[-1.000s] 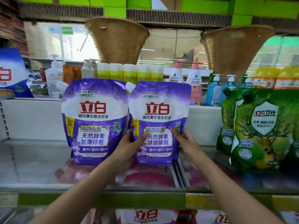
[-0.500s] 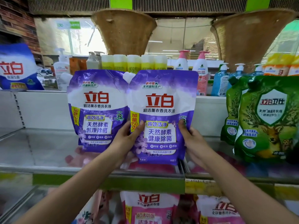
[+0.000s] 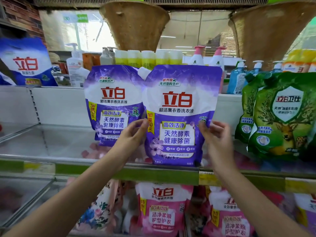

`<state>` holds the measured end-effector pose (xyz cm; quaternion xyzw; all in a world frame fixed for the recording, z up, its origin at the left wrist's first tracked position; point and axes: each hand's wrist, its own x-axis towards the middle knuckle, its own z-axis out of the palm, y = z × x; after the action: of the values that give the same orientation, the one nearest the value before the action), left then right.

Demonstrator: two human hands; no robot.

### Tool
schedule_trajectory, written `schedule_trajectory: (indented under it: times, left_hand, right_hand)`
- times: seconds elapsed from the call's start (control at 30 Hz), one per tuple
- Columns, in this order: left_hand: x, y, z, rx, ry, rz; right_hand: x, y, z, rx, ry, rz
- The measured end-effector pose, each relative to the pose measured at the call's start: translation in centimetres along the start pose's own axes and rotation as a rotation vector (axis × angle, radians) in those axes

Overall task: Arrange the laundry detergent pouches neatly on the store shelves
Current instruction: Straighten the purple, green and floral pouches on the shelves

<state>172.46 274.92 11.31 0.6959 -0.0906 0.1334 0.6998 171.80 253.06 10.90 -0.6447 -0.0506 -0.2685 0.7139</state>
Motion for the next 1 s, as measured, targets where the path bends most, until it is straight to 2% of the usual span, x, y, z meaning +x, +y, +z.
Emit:
schedule_trajectory:
  times: [0.07,0.1,0.2,0.27,0.37,0.47,0.57,0.7,0.77,0.9,1.0]
  left_hand:
    - [0.0,-0.2,-2.0,-0.027,0.161,0.072]
    - [0.0,-0.3,-3.0,-0.055,0.243,0.109]
    - [0.1,-0.7,-6.5,-0.086,0.42,0.139]
    - [0.6,-1.2,-8.9,-0.089,0.444,0.112]
    - [1.5,-1.6,-12.0,-0.03,0.432,0.077]
    - [2.5,-1.8,-14.1,0.028,0.39,0.01]
    - [4.4,-1.9,-15.7,0.033,0.288,-0.097]
    - [6.9,-1.9,-17.0,-0.014,0.105,-0.213]
    - [7.5,-2.2,-17.1,-0.03,-0.016,-0.242]
    - [7.9,-3.3,-17.6,-0.011,-0.258,-0.251]
    - [7.9,-3.4,-17.9,0.025,-0.247,-0.241]
  right_hand:
    - [-1.9,-0.6,0.2,-0.054,0.171,-0.227]
    - [-3.1,-1.1,0.8,-0.035,0.174,-0.291]
    - [-6.4,-2.2,4.4,0.027,0.023,-0.316]
    - [-8.1,-2.6,7.6,0.002,-0.142,-0.295]
    - [-9.4,-2.1,12.6,-0.084,-0.383,-0.162]
    - [-8.8,0.1,17.0,-0.241,-0.386,-0.002]
    - [-6.0,1.6,20.3,-0.429,-0.188,0.038]
    - [-1.4,2.8,22.6,-0.305,0.035,0.066]
    - [0.2,3.3,23.0,-0.205,0.087,0.105]
    - [1.8,3.5,22.9,-0.016,-0.001,0.122]
    - [1.7,3.6,22.9,0.003,-0.05,0.137]
